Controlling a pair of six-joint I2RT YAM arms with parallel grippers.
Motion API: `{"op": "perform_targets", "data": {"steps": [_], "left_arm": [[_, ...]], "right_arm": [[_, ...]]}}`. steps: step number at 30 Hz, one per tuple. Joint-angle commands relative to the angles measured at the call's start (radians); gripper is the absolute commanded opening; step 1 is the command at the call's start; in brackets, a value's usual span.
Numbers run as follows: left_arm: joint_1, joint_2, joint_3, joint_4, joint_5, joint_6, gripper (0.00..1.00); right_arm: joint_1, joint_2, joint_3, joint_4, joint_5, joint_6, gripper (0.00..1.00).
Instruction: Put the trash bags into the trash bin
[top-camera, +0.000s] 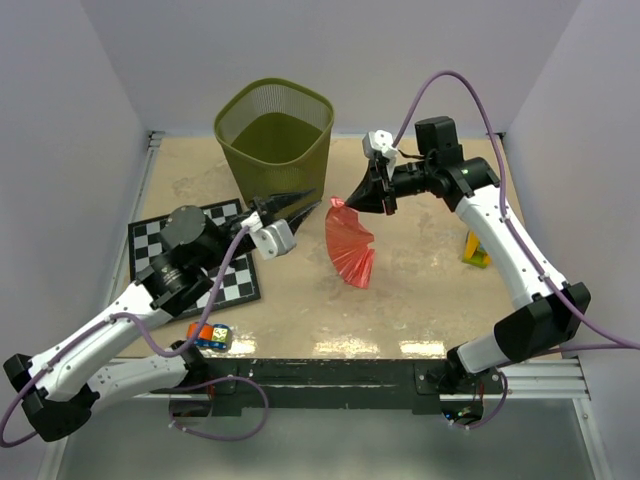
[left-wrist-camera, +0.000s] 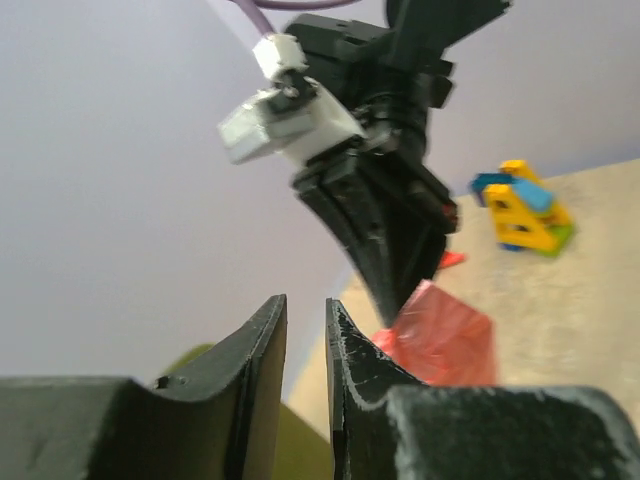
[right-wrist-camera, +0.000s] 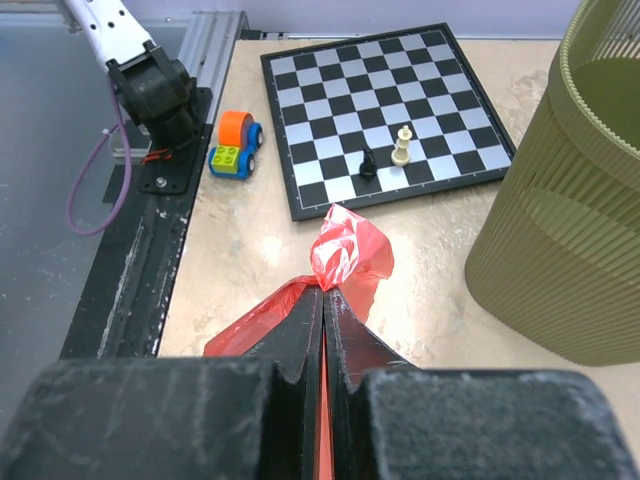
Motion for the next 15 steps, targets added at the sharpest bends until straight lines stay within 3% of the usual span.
{"op": "perform_targets", "data": {"steps": [1,8,15], "left_arm": [[0.003,0.056,-0.015,-0.078,0.112,-0.269,0.26],[0.012,0.123,0.024,-0.038,0.12,-0.387,0.32],[0.015,0.14,0.011,-0.021,0.05,-0.389,0.32]], "right_arm": [[-0.002,-0.029,0.024,0.014,-0.047,-0.004,0.0],[-0.002,-0.064,0.02,0.064,-0.043,0.09,0.0],[-0.002,-0.098,-0.017,0.123,-0.024,0.153,0.0]]}}
